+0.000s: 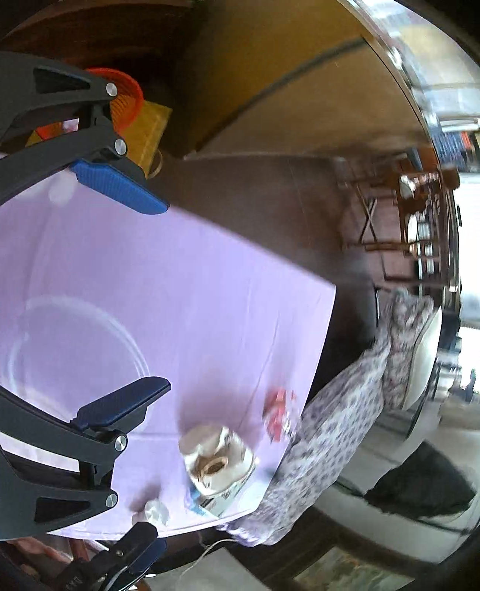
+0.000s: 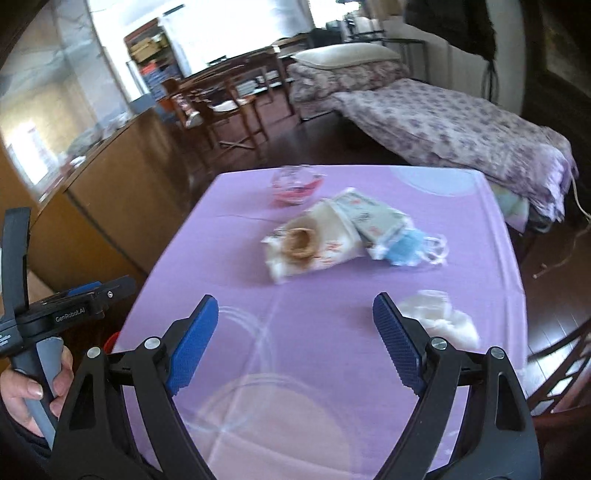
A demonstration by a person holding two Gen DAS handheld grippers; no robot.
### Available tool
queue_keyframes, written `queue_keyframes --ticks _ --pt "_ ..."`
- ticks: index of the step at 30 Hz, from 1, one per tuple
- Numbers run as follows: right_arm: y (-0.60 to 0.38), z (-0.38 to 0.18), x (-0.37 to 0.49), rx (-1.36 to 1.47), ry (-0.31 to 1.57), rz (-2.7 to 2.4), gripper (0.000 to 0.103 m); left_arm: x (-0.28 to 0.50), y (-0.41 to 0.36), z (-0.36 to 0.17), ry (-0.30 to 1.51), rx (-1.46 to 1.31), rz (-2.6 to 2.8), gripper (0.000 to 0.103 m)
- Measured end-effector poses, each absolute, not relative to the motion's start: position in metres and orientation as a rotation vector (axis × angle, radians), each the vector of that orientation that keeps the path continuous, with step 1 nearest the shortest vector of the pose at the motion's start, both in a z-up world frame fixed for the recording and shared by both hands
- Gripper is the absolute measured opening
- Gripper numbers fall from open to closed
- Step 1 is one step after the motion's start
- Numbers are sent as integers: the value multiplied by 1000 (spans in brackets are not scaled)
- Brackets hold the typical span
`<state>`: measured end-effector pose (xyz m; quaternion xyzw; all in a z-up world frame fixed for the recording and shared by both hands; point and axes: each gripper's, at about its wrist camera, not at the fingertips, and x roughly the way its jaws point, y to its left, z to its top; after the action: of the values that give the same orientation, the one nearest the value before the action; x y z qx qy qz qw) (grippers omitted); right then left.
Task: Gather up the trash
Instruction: 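Withdraw both open tools from the wastebasket back over the table, then grasp the white tissue with the right tool while the left tool grasps the walnut shell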
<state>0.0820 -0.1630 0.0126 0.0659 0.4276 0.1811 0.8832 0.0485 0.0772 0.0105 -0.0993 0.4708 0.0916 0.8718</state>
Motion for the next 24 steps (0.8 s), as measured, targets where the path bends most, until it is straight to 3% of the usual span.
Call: queue_keyframes --ticks 8,18,20,24 --pt "-196 2 96 49 878 189 83 94 18 3 1010 -132 114 88" --pt "-217 -32 117 1 1016 119 82 126 -17 -13 1042 -197 73 88" --pt "-219 -37 120 9 1041 116 74 125 -21 -20 1039 -168 63 88" --pt "-217 -45 122 3 1071 128 70 122 -17 -25 1046 -115 58 88"
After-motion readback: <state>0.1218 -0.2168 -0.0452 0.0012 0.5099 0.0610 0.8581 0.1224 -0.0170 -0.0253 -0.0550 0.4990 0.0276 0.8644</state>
